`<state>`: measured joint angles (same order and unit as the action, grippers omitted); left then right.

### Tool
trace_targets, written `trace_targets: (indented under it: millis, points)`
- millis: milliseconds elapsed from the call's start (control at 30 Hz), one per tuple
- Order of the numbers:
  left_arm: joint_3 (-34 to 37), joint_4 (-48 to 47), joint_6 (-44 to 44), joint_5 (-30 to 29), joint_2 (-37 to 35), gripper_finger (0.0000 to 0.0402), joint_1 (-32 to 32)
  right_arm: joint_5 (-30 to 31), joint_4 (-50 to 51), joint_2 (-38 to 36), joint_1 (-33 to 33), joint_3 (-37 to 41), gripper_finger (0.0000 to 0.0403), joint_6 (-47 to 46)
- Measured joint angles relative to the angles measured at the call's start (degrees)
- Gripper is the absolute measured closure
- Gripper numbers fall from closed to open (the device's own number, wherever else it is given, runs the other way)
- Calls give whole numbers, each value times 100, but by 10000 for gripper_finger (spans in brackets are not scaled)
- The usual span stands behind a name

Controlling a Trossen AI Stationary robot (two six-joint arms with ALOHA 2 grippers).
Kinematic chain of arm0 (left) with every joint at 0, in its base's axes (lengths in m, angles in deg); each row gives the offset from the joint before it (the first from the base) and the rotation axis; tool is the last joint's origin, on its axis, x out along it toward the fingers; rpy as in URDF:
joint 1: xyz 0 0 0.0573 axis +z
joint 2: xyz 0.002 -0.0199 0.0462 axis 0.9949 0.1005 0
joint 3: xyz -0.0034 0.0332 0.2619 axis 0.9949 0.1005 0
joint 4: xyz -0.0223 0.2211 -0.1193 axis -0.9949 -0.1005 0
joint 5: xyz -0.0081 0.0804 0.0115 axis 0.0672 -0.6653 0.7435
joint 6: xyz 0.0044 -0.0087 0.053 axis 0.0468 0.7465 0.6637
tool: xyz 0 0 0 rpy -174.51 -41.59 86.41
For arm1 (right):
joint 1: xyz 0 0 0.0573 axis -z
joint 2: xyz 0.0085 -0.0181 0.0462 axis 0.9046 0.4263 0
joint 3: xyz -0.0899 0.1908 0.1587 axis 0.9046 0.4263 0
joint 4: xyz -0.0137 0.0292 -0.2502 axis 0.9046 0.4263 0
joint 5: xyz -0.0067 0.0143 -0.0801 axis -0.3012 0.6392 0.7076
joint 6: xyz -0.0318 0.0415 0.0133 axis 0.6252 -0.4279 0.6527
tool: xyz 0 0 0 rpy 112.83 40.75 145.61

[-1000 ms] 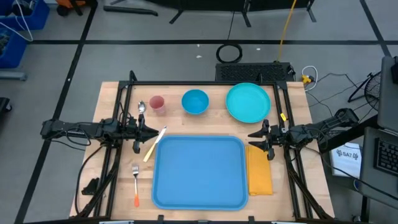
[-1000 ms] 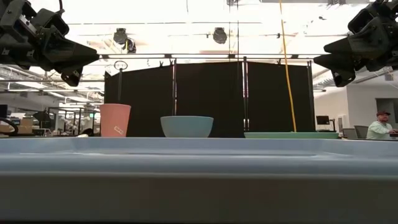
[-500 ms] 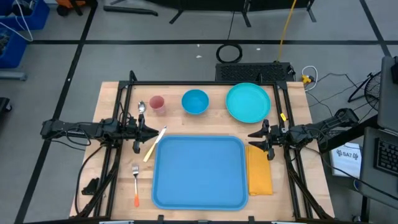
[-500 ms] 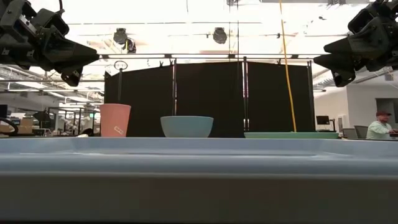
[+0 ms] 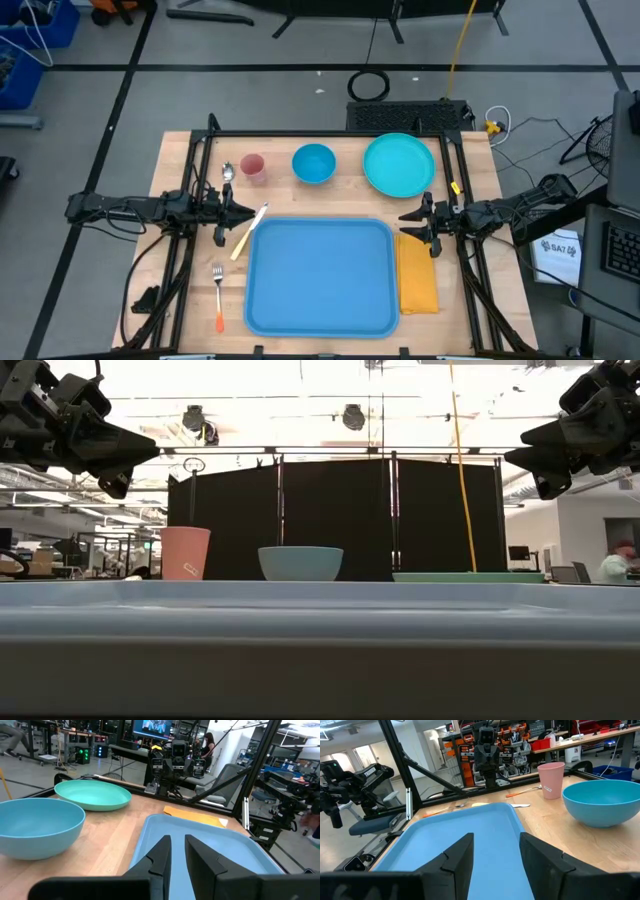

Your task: Set up tray

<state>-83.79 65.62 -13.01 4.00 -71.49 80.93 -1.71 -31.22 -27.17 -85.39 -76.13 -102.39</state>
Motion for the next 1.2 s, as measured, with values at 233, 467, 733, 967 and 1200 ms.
trace_targets:
  millis: [233,467,733,967,1200]
  points:
    - [0,-2,0,0,-2,344,1,0,0,-2,2,0,250,0]
    - [-2,20,-2,-4,-1,344,-1,0,-2,0,2,0,250,0]
    - [-1,348,27,-333,-2,344,1,0,-2,-2,0,0,250,2]
    - [-105,417,-713,-1766,2,344,46,4,-160,1,1,0,250,0]
    - [-2065,-3283,-2576,-2850,531,344,769,0,-218,2,0,0,250,12]
